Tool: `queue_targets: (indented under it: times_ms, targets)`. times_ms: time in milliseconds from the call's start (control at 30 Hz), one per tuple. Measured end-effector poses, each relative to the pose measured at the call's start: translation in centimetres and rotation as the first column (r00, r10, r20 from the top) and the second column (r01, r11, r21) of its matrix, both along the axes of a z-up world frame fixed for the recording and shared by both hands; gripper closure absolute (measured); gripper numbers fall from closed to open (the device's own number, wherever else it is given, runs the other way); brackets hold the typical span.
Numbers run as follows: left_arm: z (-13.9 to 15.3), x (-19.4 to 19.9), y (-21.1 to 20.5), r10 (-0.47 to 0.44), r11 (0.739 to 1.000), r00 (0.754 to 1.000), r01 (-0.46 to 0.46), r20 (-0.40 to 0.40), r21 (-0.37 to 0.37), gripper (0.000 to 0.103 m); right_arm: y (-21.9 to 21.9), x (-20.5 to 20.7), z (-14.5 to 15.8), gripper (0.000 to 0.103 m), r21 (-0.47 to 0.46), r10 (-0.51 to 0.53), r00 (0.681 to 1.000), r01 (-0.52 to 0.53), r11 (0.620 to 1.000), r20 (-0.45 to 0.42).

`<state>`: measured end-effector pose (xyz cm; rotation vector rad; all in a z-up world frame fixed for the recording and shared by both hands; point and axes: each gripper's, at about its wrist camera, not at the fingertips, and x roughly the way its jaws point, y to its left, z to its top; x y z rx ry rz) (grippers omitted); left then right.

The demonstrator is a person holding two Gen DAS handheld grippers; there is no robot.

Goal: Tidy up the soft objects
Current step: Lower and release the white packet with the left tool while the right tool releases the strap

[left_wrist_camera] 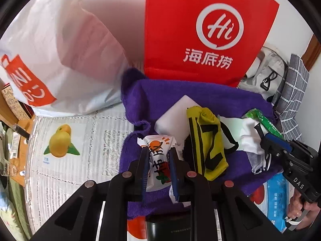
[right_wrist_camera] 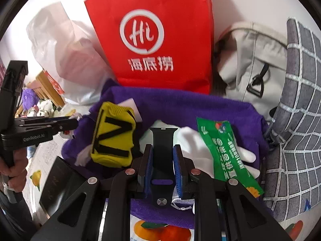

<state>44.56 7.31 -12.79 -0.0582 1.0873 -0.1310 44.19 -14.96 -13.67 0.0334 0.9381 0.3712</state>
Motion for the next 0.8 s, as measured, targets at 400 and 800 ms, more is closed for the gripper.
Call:
queue_targets:
  times_ms: [400, 800]
  targets:
    - [-1.1, 0.6, -0.5, -0.013, 1.0, 1.0, 0.013, -0.022, -0.014, 0.082, -0.1, 0.6, -1.5, 0.083, 0.004, -0.034, 0.999, 0.034, 0.999, -0.033]
    - [-1.7, 1.0, -0.9, -0.028, 0.999, 0.999, 0.027, -0.034, -0.027, 0.08, 0.2, 0.7, -2.0, 0.083, -0.018, -0.022, 0.998, 0.021, 1.0, -0.05]
